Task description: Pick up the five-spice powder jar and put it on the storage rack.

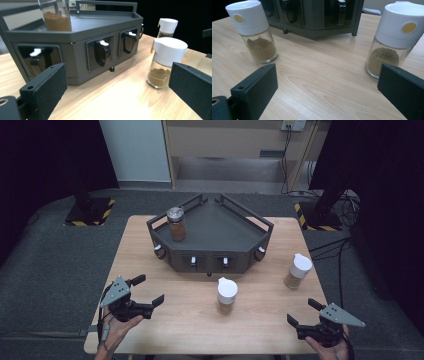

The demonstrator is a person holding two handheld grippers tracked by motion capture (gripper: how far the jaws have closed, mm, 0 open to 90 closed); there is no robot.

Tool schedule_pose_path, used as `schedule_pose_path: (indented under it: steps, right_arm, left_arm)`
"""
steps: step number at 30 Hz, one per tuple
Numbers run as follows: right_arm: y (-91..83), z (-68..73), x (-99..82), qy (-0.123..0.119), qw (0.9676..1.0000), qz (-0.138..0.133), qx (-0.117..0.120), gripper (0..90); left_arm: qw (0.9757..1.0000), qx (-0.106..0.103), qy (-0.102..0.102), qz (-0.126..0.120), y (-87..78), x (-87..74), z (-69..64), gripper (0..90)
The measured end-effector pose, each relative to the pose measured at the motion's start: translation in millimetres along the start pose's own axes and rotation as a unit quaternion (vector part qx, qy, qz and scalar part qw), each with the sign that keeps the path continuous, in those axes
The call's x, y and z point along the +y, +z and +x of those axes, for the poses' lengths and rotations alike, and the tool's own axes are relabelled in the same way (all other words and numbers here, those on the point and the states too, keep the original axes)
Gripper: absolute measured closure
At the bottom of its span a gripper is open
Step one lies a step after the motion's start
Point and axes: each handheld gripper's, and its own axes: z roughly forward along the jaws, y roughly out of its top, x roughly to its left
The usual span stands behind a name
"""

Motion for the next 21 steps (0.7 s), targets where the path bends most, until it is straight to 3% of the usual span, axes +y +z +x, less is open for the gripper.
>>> schedule_pose_path:
  steps: [10,21]
  right_arm:
    - [0.3,0.9,0.8,-0.001,1.0000,0.002,-0.002,3.0]
    - [0.9,0.6,0.8,-0.002,1.0000,0.001,0.001,3.3]
  left_arm:
    - [0.9999,-0.002,-0.009,0.008,-1.9,-23.1,1.3,1.3]
    - [0.9998,-0.015,0.003,0.015,1.9,-35.7,7.7,2.1]
